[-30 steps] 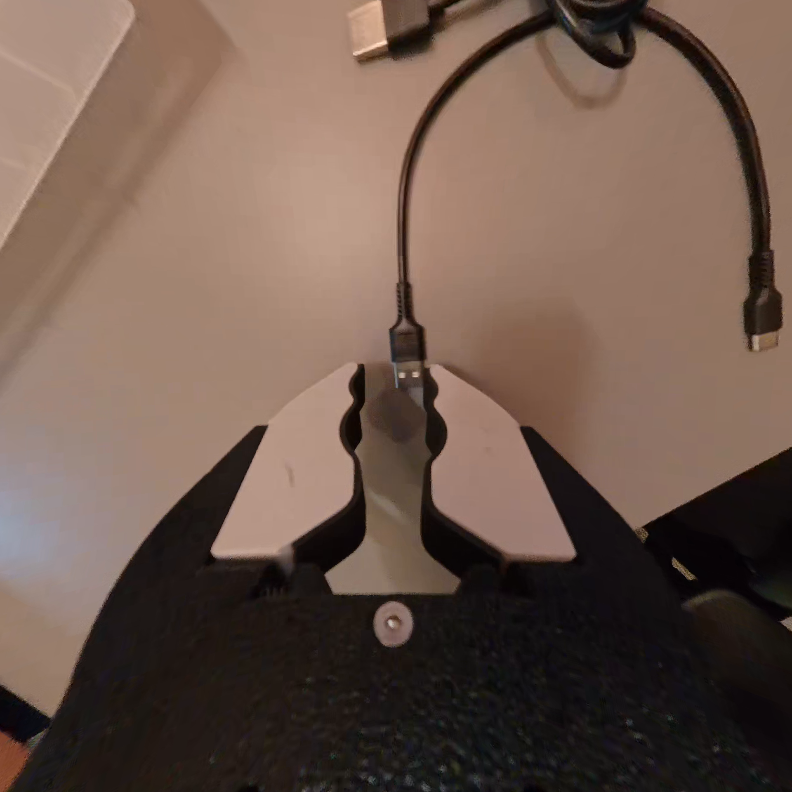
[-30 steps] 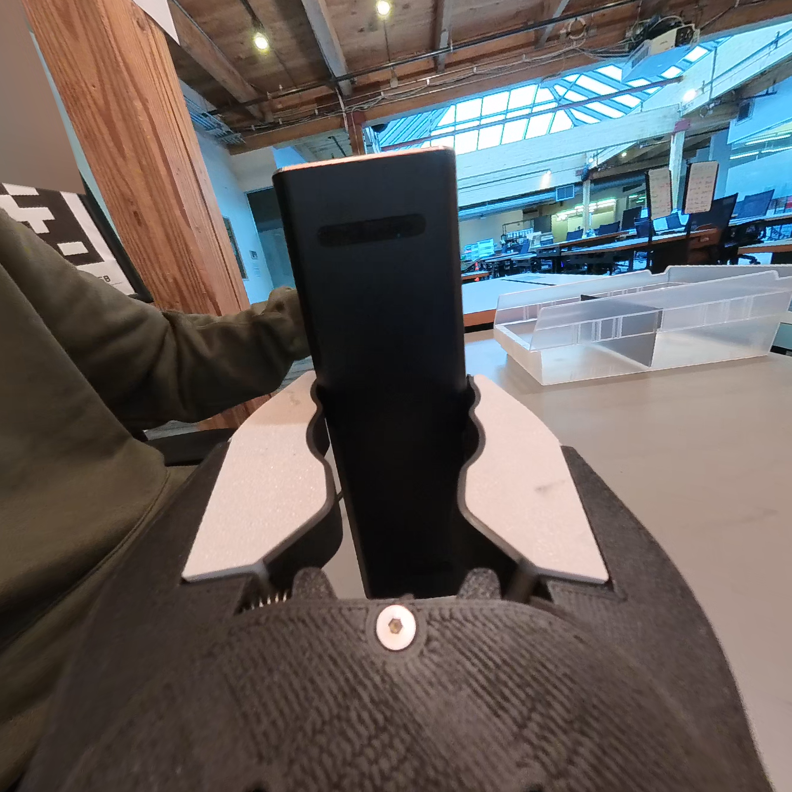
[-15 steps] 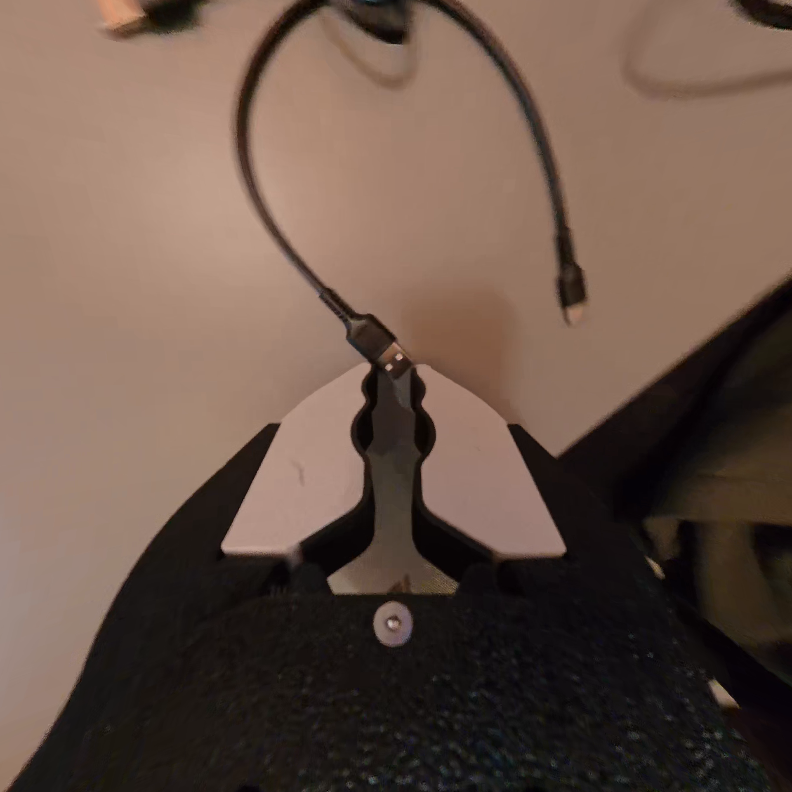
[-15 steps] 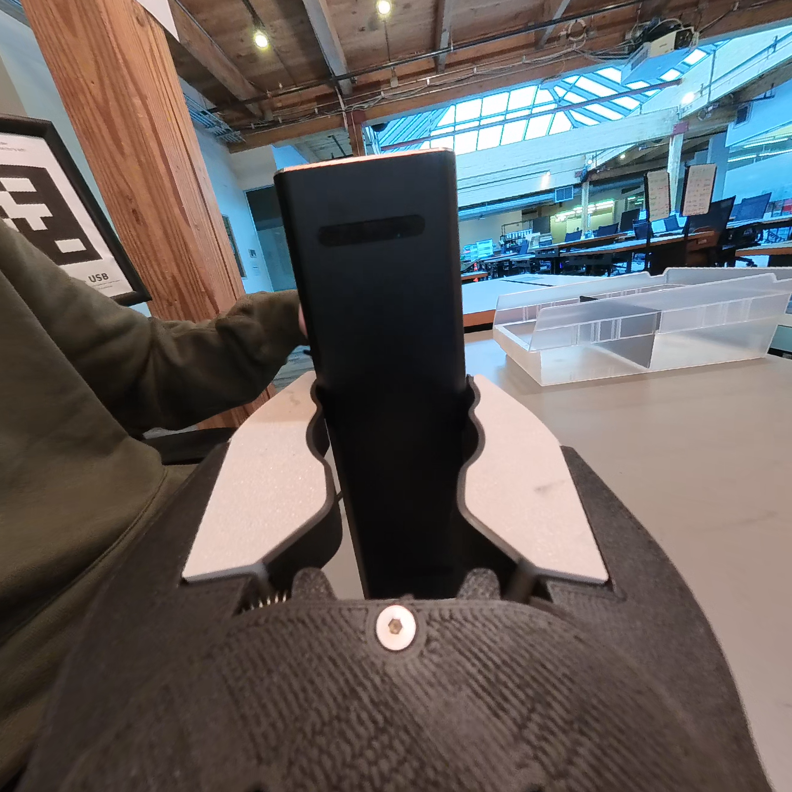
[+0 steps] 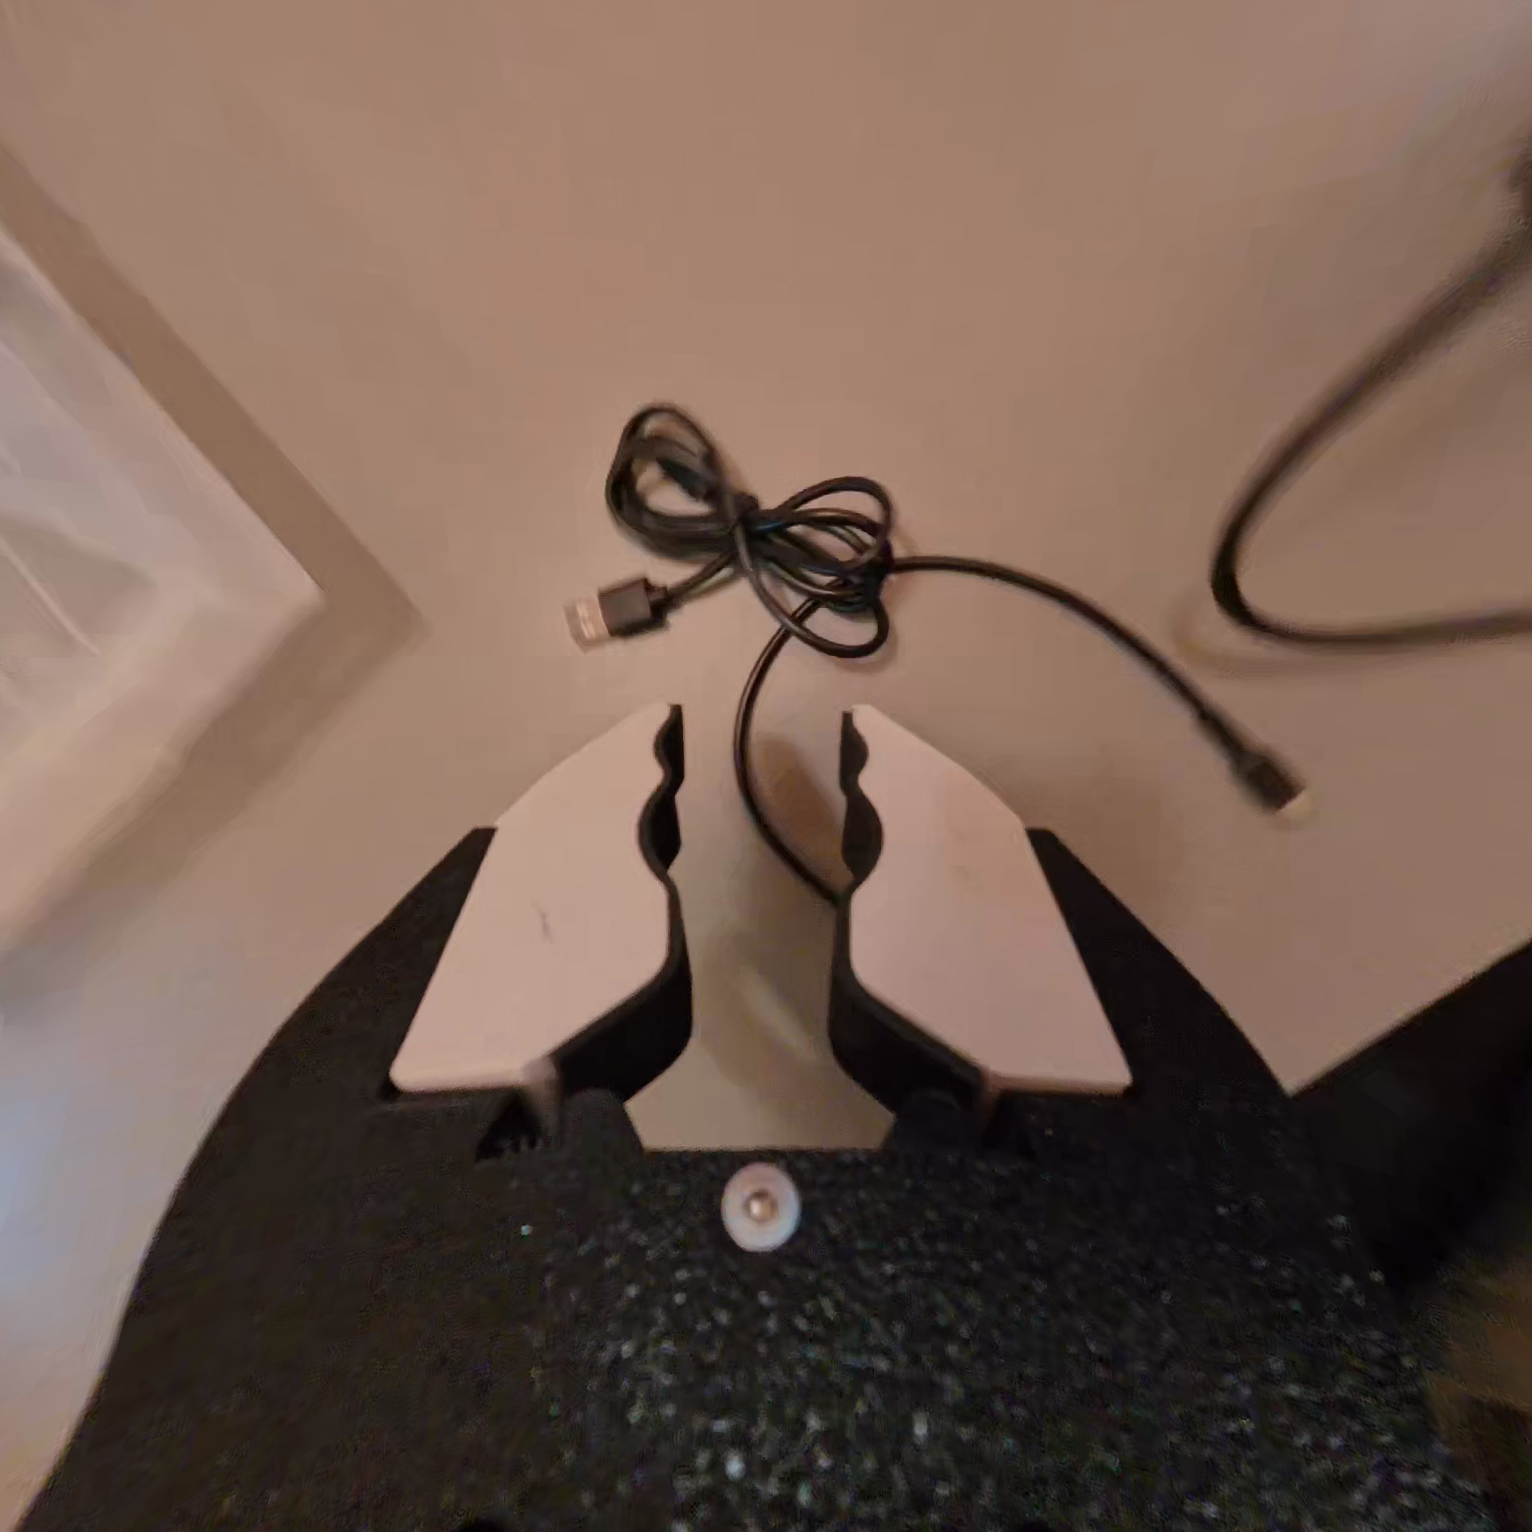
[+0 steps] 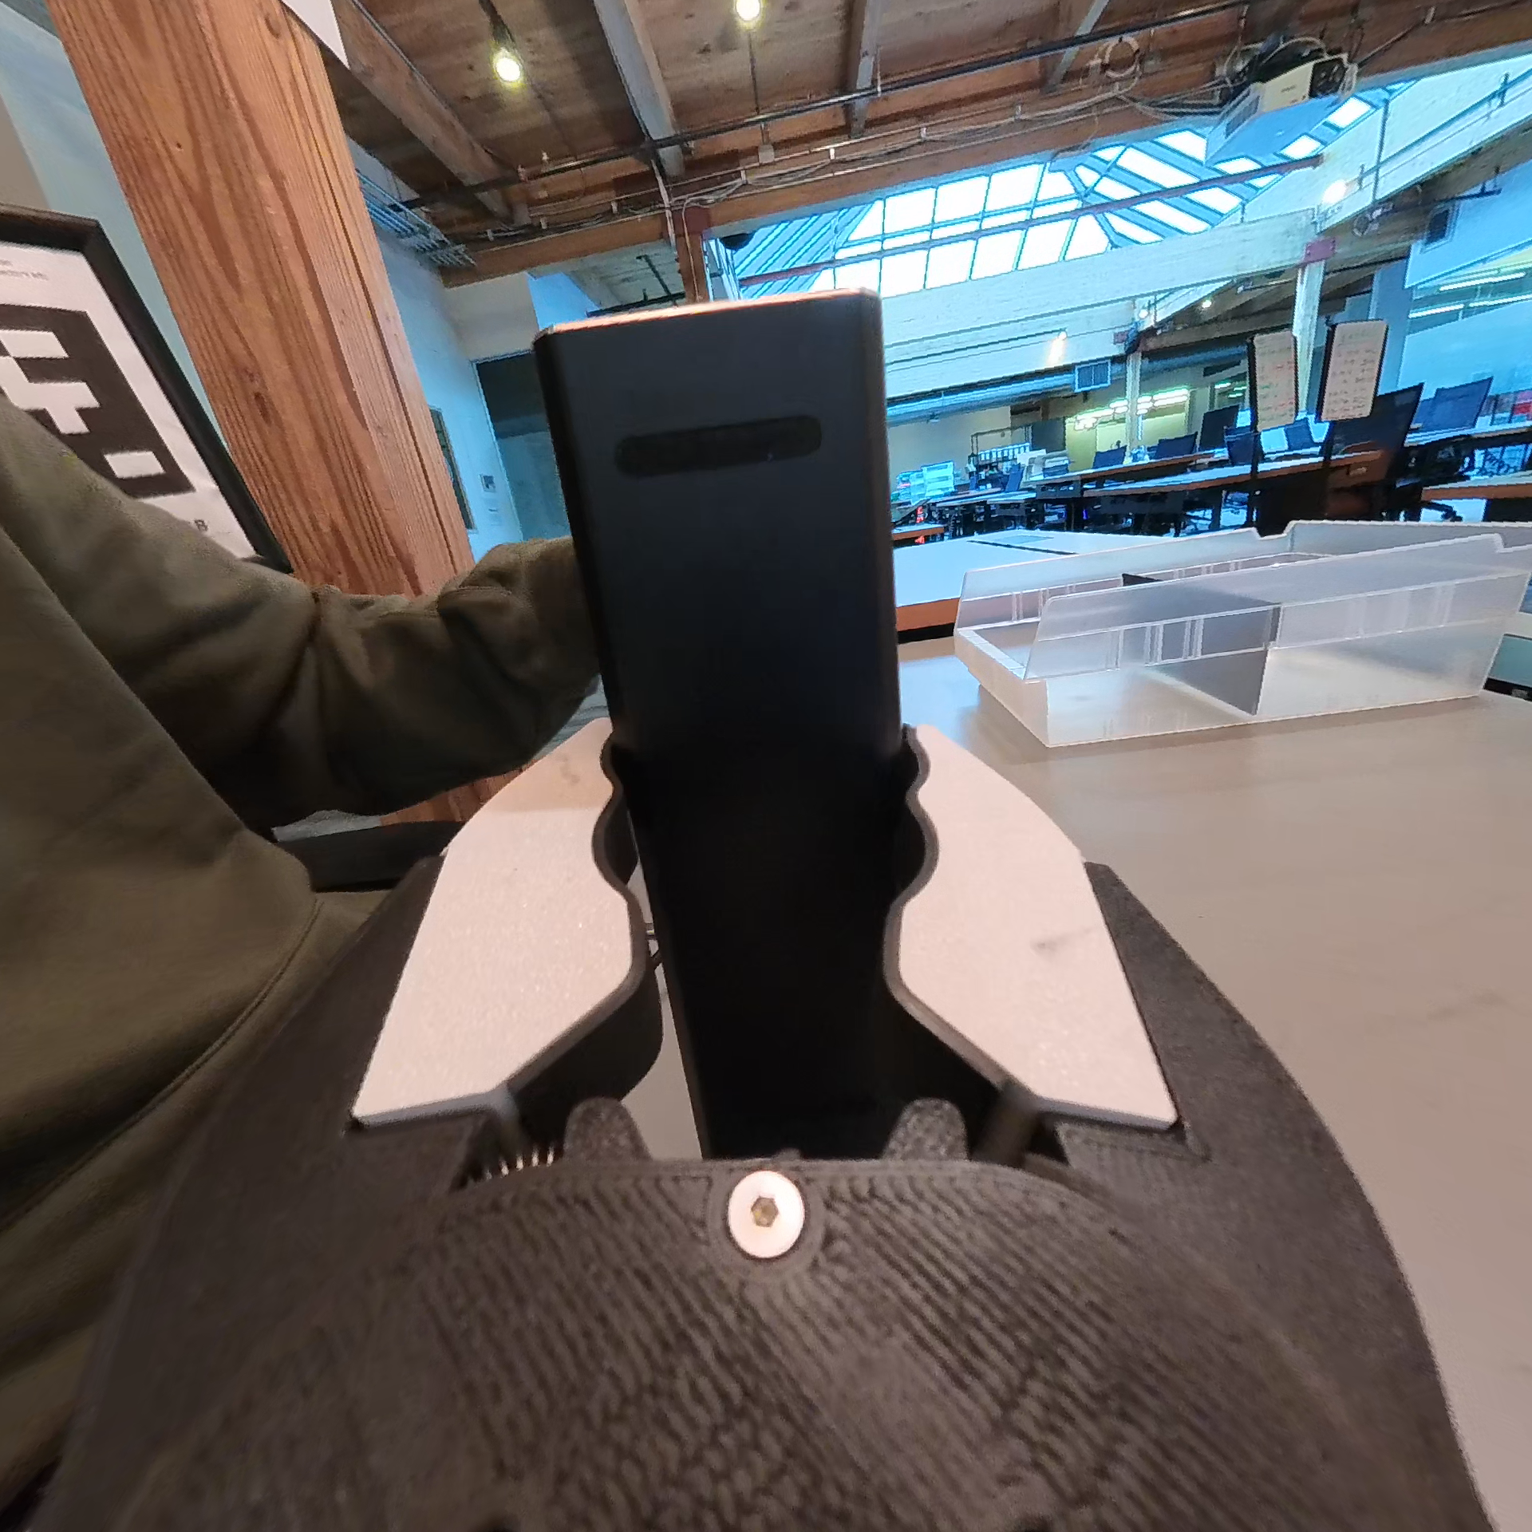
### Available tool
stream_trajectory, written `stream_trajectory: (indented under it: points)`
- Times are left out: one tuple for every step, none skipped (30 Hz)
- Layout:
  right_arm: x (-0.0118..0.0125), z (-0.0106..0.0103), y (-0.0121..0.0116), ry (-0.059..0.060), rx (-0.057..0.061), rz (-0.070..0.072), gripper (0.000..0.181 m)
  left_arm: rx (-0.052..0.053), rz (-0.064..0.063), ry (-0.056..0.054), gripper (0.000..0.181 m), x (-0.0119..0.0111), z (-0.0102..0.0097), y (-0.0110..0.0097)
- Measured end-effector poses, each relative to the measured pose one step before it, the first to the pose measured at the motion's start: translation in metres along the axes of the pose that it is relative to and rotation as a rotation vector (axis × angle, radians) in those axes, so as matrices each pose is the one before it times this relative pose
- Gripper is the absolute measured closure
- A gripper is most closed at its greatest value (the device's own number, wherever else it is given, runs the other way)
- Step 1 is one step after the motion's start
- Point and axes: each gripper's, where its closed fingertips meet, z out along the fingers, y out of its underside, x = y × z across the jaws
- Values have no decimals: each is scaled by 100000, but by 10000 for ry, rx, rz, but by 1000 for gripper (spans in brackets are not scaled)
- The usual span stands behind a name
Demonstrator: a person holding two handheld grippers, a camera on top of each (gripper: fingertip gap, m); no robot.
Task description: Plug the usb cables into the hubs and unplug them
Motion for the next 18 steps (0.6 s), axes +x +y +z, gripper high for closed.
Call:
stream_trajectory:
  points:
    - [18,-32,-31,12,30,0,120,-302,-1867,768,141,-46,560,141]
    - [-4,-24,-35,-4,26,9,120,25,-1496,892,139,134,524,-288]
    - [20,-16,-17,-1,12,17,120,216,-1009,506,139,-277,462,-441]
    - [2,1,-2,-24,3,24,120,158,-696,127,139,-556,429,-348]
    - [-17,8,4,-21,-3,14,120,-11,-540,163,138,-242,423,-141]
    - [-32,-4,5,-17,-3,-7,120,-47,-412,322,137,268,392,-135]
    - [-47,6,-5,-25,0,-13,120,8,-174,357,137,529,412,-254]
    - [-24,4,6,-15,-2,-5,120,-35,-39,69,138,207,482,-269]
    - [-9,2,-1,-13,-1,8,120,-159,-82,-231,138,-183,522,-194]
    - [-22,-18,-17,-26,13,11,120,-170,-13,-76,139,132,516,-235]
    - [-16,-18,-31,-18,24,6,120,-109,70,124,142,504,501,-354]
    - [-10,-31,-36,-14,25,9,120,-67,67,42,142,413,487,-484]
    - [-9,-21,-21,-14,24,7,120,-14,123,-99,142,214,460,-607]
    - [-13,-28,-29,-12,21,5,120,1,180,-134,141,101,462,-655]
    - [3,-6,-17,2,10,2,120,-47,160,-103,142,76,431,-616]
    - [10,-4,-7,11,5,-4,120,18,178,-81,143,106,399,-764]
    - [-37,-19,-6,-19,10,-7,120,17,452,-30,152,233,329,-705]
    - [-42,-4,-11,-24,9,-13,120,-115,827,-5,160,295,280,-378]
